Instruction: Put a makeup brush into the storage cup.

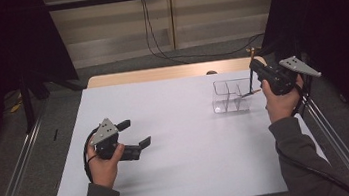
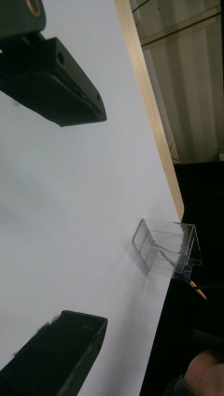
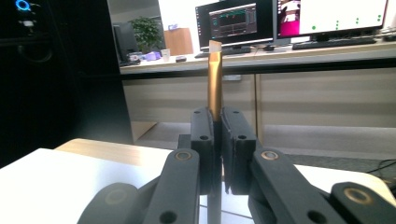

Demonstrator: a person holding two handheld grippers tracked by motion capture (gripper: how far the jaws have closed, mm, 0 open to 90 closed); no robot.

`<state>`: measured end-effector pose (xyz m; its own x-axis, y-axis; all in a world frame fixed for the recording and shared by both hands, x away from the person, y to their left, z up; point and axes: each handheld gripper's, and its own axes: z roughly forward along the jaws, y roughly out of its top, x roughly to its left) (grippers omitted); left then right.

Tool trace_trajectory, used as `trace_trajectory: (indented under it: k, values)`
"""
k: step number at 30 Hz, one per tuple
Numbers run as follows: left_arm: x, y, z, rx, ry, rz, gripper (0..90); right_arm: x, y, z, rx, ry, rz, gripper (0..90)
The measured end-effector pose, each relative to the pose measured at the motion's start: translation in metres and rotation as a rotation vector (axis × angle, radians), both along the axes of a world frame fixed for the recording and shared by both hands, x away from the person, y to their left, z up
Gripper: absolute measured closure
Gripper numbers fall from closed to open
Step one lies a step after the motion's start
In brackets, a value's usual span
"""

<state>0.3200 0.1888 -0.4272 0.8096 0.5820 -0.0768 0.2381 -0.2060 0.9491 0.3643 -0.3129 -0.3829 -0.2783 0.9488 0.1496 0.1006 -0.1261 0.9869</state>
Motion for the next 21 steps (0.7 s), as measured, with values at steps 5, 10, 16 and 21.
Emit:
trace_trajectory:
  k: [5, 10, 16, 21]
  values:
    - [-0.001, 0.0, 0.001, 0.014, 0.002, 0.018, 3.1, 0.004, 0.001, 0.0, -0.011, 0.003, 0.004, 84.9]
    - [0.0, 0.001, 0.001, 0.021, -0.002, 0.019, 3.1, 0.007, 0.002, -0.003, -0.011, 0.003, 0.002, 84.9]
    - [0.0, 0.001, 0.0, 0.014, 0.004, 0.015, 3.1, 0.013, 0.003, -0.009, -0.007, 0.014, 0.0, 84.9]
    - [0.001, 0.002, -0.001, 0.008, 0.004, 0.004, 3.1, 0.019, 0.003, -0.013, -0.014, 0.032, -0.004, 84.9]
